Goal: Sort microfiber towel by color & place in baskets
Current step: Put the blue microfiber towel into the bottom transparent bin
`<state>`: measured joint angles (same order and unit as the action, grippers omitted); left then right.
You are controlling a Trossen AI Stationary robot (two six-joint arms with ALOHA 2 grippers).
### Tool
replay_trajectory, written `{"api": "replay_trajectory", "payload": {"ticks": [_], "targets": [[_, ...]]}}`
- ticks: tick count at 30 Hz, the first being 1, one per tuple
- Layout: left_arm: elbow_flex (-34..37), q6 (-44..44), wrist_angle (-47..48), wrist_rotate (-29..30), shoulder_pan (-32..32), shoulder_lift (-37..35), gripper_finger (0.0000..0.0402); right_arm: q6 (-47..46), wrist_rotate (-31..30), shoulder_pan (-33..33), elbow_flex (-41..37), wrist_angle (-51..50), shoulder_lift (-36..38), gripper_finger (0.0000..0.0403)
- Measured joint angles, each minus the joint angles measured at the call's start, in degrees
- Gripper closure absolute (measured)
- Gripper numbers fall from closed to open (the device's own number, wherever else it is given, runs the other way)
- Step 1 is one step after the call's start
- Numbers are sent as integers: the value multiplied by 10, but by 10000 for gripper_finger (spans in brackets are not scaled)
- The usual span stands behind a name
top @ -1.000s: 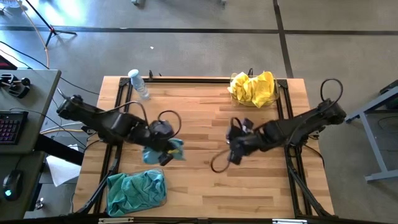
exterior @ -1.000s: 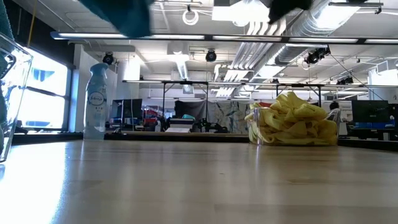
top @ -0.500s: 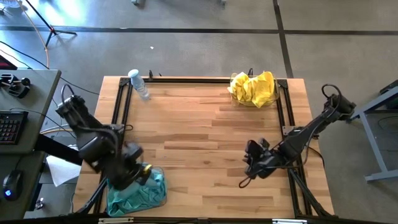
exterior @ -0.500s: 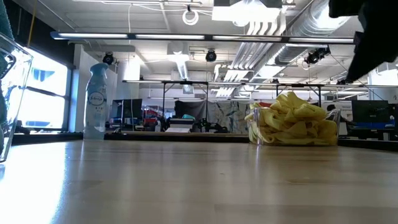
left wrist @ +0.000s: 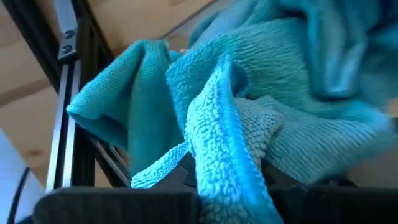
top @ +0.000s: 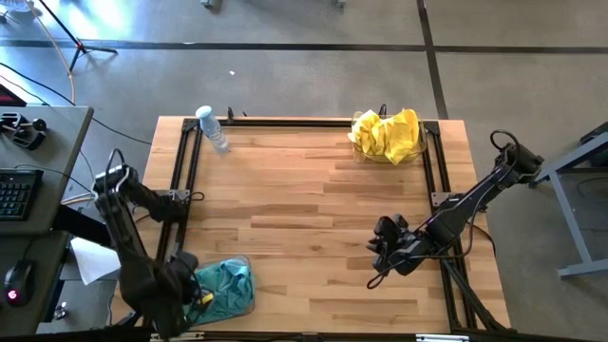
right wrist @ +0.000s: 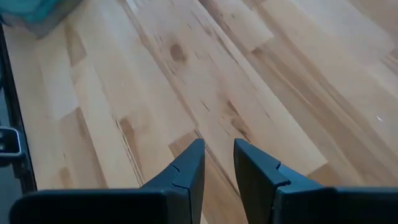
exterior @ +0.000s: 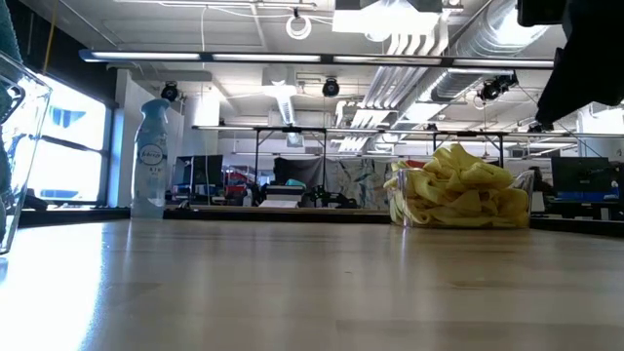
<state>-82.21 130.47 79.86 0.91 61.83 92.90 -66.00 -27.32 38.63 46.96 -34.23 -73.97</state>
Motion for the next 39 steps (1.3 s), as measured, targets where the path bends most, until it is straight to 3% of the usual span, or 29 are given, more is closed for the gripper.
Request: {"api": "replay_trajectory", "payload": {"ticks": [8,14,23,31,39], "targets": [[8,-48,-38,12,8,77,383,-11,-12,-23,0,25,0,325],[131,-60,-193,-1,7,60,385,-11,-12,-55,0,57,0,325],[228,-123,-276,-33,8,41,384,-11,-11,-81,0,92,0,325],[216,-165,-274,-35,2,36,376,-11,-14,-87,0,94,0,325],[199,-151,-183,-25,-8,-20,316,-9,-24,-88,0,94,0,325]]}}
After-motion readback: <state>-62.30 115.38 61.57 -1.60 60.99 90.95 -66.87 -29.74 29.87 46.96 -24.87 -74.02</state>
